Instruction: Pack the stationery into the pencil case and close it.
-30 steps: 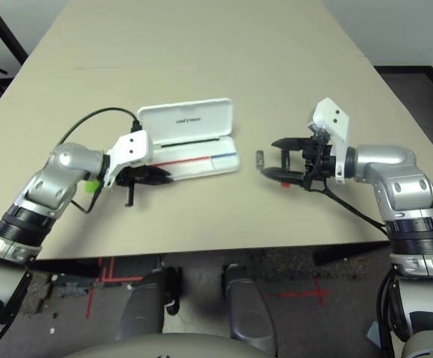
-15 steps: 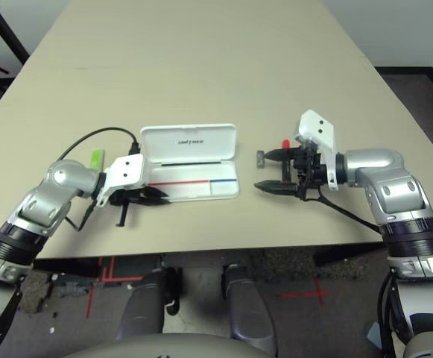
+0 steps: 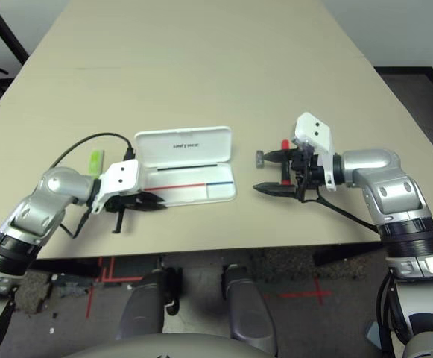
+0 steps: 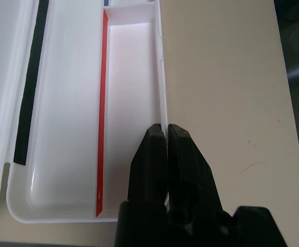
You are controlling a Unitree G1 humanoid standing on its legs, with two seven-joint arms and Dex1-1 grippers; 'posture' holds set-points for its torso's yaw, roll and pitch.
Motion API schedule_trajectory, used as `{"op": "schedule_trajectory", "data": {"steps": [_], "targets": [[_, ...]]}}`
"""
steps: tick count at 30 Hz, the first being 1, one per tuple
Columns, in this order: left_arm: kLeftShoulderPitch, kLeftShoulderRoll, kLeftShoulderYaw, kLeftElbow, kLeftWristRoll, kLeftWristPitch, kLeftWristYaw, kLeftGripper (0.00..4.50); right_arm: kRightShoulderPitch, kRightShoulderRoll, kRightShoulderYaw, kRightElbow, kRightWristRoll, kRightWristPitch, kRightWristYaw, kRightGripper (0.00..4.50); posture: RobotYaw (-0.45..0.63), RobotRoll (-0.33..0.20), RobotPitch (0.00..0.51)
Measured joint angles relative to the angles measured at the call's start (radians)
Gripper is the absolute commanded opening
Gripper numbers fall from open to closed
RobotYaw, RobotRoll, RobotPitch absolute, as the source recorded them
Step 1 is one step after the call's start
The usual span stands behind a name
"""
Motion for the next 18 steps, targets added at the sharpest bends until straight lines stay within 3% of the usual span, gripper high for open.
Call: {"op": "schedule_trajectory", "data": {"steps": [9, 10, 18], "targets": [[0.058, 0.03, 0.047, -0.109, -0.084, 0.069, -0.007, 4.29, -0.01, 0.002, 0.0, 0.011, -0.001, -0.017, -0.001, 4.5, -0.13, 0.0, 0.154], [0.062, 0.046, 0.061, -0.127, -0.106, 0.083, -0.013, 4.48, -0.01, 0.001, 0.0, 0.014, -0.001, -0.017, 0.0, 4.5, -0.13, 0.0, 0.153], [0.033, 0.085, 0.214, -0.218, -0.267, 0.151, -0.01, 4.48, -0.01, 0.022, -0.045, 0.015, 0.036, -0.016, -0.028, 4.5, -0.13, 0.0, 0.149]]}}
